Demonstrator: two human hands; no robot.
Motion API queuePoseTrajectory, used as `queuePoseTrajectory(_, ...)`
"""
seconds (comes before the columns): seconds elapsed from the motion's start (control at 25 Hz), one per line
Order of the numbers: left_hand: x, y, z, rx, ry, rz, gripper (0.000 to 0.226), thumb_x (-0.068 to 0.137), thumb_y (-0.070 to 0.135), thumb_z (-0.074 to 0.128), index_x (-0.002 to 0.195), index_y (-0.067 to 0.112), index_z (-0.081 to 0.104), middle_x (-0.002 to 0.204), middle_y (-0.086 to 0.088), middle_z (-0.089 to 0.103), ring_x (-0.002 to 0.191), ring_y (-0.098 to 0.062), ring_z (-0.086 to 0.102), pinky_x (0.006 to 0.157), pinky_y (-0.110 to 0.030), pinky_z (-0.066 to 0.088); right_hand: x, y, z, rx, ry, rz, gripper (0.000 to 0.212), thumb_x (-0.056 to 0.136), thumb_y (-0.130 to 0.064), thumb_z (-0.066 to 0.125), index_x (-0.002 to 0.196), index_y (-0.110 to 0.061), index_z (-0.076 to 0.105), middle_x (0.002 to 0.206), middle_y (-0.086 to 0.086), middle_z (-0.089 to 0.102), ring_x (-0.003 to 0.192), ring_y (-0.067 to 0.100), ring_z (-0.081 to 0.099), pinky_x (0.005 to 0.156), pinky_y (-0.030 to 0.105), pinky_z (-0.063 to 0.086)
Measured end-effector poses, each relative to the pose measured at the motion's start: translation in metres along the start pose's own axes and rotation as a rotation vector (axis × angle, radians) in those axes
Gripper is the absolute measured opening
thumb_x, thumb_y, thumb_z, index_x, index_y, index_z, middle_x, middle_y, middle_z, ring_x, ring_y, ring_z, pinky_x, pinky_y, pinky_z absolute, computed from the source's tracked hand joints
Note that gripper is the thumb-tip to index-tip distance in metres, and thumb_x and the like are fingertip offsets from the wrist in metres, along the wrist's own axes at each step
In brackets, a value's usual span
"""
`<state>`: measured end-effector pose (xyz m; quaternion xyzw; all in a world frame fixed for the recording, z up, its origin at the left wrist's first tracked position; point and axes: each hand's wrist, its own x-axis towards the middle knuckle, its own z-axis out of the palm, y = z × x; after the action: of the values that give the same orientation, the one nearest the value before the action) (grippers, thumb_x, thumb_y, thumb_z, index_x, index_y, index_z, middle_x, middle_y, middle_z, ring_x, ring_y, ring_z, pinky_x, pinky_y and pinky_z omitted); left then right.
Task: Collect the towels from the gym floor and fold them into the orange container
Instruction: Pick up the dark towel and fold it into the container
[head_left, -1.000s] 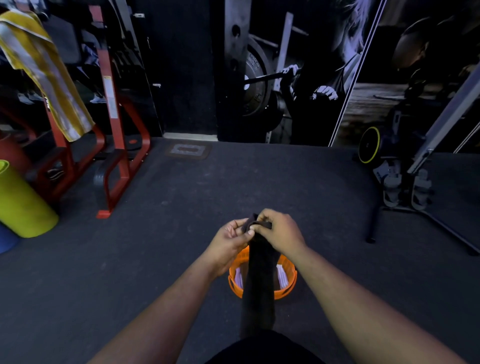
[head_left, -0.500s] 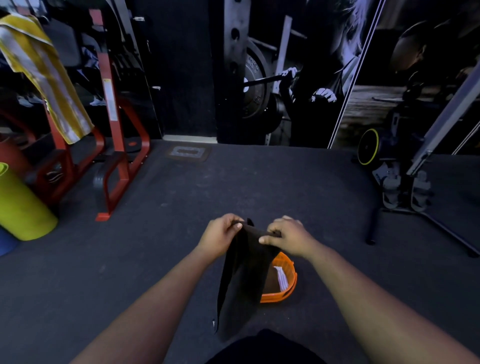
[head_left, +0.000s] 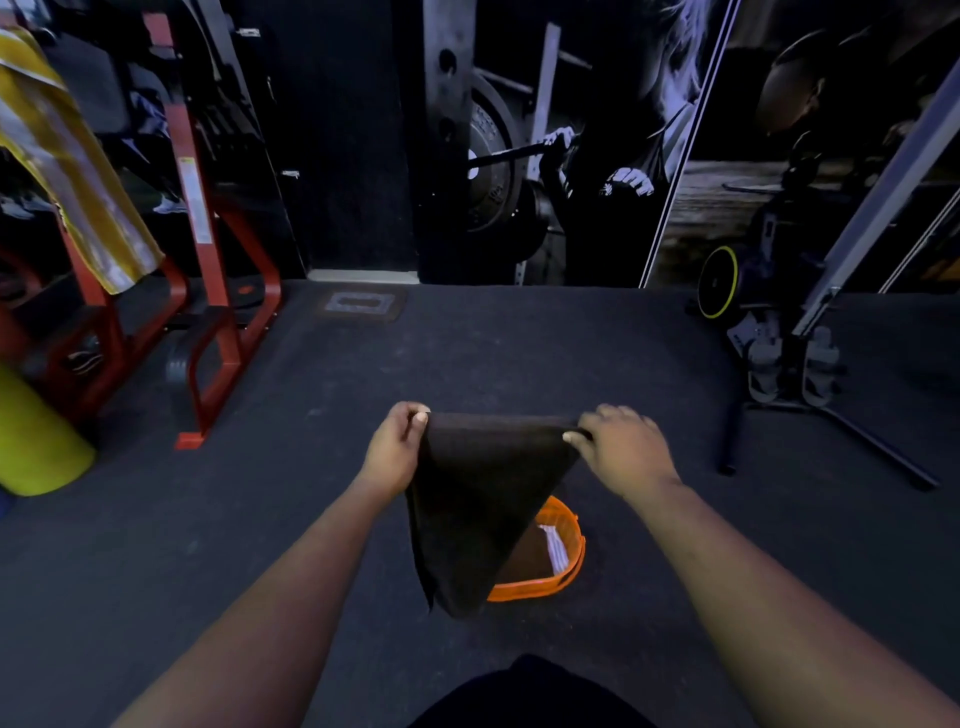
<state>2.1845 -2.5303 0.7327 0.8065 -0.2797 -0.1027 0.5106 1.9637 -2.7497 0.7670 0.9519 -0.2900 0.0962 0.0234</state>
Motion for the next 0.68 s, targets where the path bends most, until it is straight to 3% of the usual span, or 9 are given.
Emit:
queuePoseTrajectory(0.12, 0.004, 0.006, -0.006, -0.006, -0.139, 0.125, 0.028, 0.102, 0.024, 0.061, 0.129, 0.025, 0.057, 0.116, 0.0, 0.067, 0.107, -0.015, 0.064, 0.096, -0.031, 0.049, 0.002, 0.009, -0.007, 0.191, 0.029, 0.074, 0.027, 0.095, -0.049, 0.057, 0.084, -0.026, 0.062, 0.088, -0.003, 0.064, 0.09, 0.024, 0.063, 0.069, 0.036, 0.049)
queuePoseTrajectory(0.24, 0.006, 0.011, -0.001, 0.522, -0.53, 0.368, 0.043, 0.095, 0.018, 0.07, 0.136, 0.02, 0.062, 0.131, -0.002, 0.065, 0.122, -0.017, 0.06, 0.107, -0.028, 0.044, 0.003, 0.014, -0.007, 0.415, 0.025, 0.222, 0.031, 0.092, -0.042, 0.066, 0.071, -0.024, 0.052, 0.073, -0.004, 0.06, 0.073, 0.024, 0.061, 0.06, 0.035, 0.045)
queuePoseTrajectory(0.28, 0.006, 0.009, 0.004, 0.614, -0.543, 0.403, 0.041, 0.094, 0.016, 0.07, 0.134, 0.019, 0.064, 0.131, -0.002, 0.065, 0.123, -0.018, 0.059, 0.108, -0.029, 0.043, 0.002, 0.014, -0.005, 0.458, 0.013, 0.246, 0.032, 0.091, -0.04, 0.067, 0.069, -0.024, 0.051, 0.069, -0.004, 0.059, 0.07, 0.023, 0.06, 0.059, 0.035, 0.044)
queuePoseTrajectory(0.36, 0.008, 0.006, 0.007, 0.544, -0.376, 0.344, 0.039, 0.093, 0.015, 0.07, 0.131, 0.019, 0.067, 0.13, -0.003, 0.067, 0.122, -0.021, 0.061, 0.108, -0.029, 0.044, -0.001, 0.014, 0.001, 0.534, -0.005, 0.272, 0.032, 0.091, -0.039, 0.069, 0.07, -0.022, 0.052, 0.067, -0.004, 0.059, 0.067, 0.02, 0.059, 0.058, 0.036, 0.043)
queuePoseTrajectory(0.48, 0.012, 0.007, 0.005, 0.258, -0.071, 0.19, 0.033, 0.092, 0.011, 0.072, 0.125, 0.015, 0.071, 0.123, -0.003, 0.072, 0.114, -0.016, 0.067, 0.106, -0.029, 0.049, -0.008, 0.018, 0.002, 0.582, 0.032, 0.235, 0.029, 0.092, -0.04, 0.069, 0.073, -0.023, 0.055, 0.068, -0.006, 0.059, 0.067, 0.016, 0.058, 0.059, 0.036, 0.045)
queuePoseTrajectory(0.56, 0.011, 0.014, 0.008, 0.044, -0.033, 0.162, 0.028, 0.093, 0.004, 0.07, 0.121, 0.012, 0.072, 0.118, 0.0, 0.073, 0.112, -0.015, 0.069, 0.102, -0.027, 0.052, -0.01, 0.023, -0.002, 0.477, 0.065, 0.146, 0.023, 0.094, -0.043, 0.064, 0.08, -0.028, 0.056, 0.078, -0.01, 0.06, 0.074, 0.014, 0.059, 0.062, 0.035, 0.047)
queuePoseTrajectory(0.68, 0.011, 0.025, 0.008, -0.235, -0.097, 0.096, 0.033, 0.098, -0.001, 0.062, 0.13, 0.008, 0.063, 0.12, -0.005, 0.07, 0.111, -0.016, 0.067, 0.094, -0.017, 0.052, -0.009, 0.028, -0.01, 0.231, -0.013, 0.037, 0.02, 0.096, -0.051, 0.057, 0.095, -0.031, 0.06, 0.096, -0.009, 0.063, 0.091, 0.018, 0.062, 0.07, 0.038, 0.052)
